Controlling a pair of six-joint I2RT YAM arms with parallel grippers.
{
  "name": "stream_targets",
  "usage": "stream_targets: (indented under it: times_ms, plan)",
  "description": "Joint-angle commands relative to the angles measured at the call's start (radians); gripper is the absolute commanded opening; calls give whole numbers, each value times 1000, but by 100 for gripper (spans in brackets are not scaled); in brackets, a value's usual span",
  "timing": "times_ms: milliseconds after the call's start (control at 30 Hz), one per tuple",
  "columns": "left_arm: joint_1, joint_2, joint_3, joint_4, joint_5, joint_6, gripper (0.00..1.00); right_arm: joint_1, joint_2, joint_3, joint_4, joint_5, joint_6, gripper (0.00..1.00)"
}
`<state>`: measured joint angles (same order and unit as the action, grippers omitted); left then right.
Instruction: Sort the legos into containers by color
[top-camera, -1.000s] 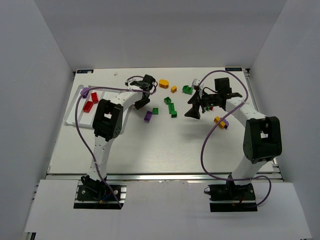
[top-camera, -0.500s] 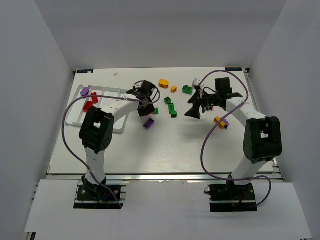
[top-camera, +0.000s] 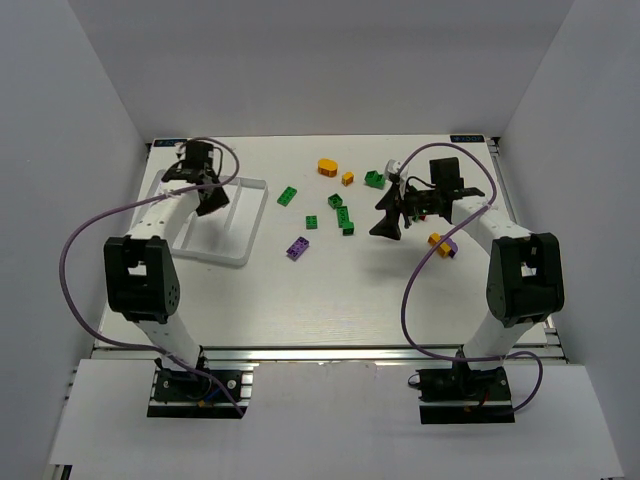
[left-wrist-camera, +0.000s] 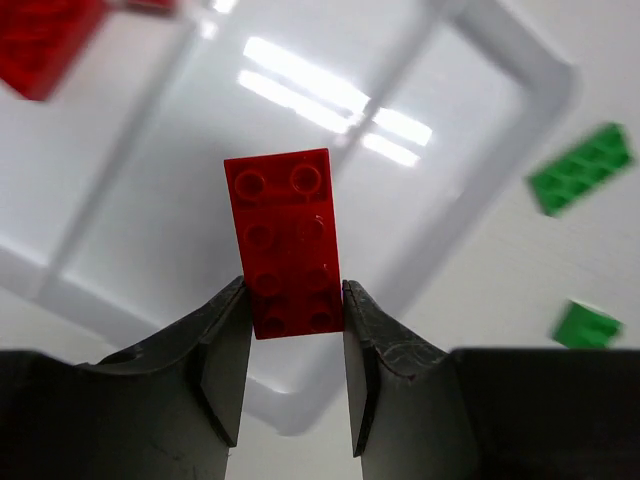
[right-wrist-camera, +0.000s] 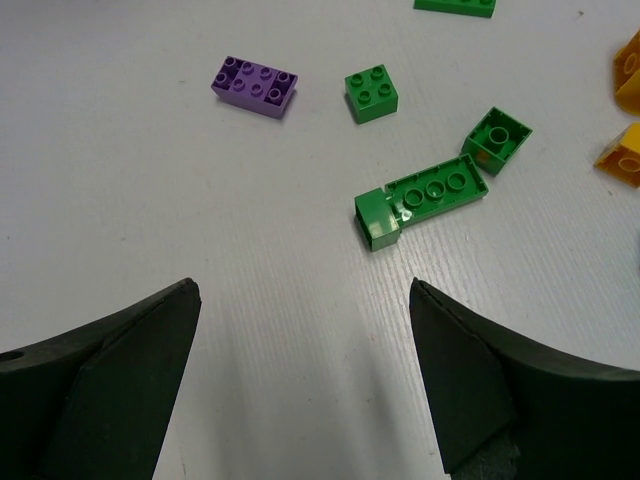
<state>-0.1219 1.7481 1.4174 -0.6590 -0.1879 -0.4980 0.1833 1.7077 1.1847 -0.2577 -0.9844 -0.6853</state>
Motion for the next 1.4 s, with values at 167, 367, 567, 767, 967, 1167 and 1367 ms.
stream_targets:
  times_ms: [167, 367, 567, 767, 967, 1167, 1367]
  plan:
    - [186, -35, -48, -33, 5, 182, 15, -4, -40, -8, 18, -27, -6, 89]
    - [243, 13, -38, -37, -42, 217, 16, -4, -37, -7, 6, -25, -22, 89]
    - [266, 66, -12, -30, -27, 268, 23, -4, -28, 1, 2, -23, -26, 89]
    - [278, 117, 17, -40, -51, 296, 30, -4, -23, 9, -5, -17, -29, 89]
    - [295, 125, 12, -37, -71, 283, 56, -5, -22, 12, -12, -13, -36, 89]
    - [298, 85, -32, -13, -59, 253, 75, -4, -25, 15, -15, -13, -36, 90]
    - [300, -11, -51, 4, 22, 207, 81, -4, -36, 20, 6, 26, -16, 89]
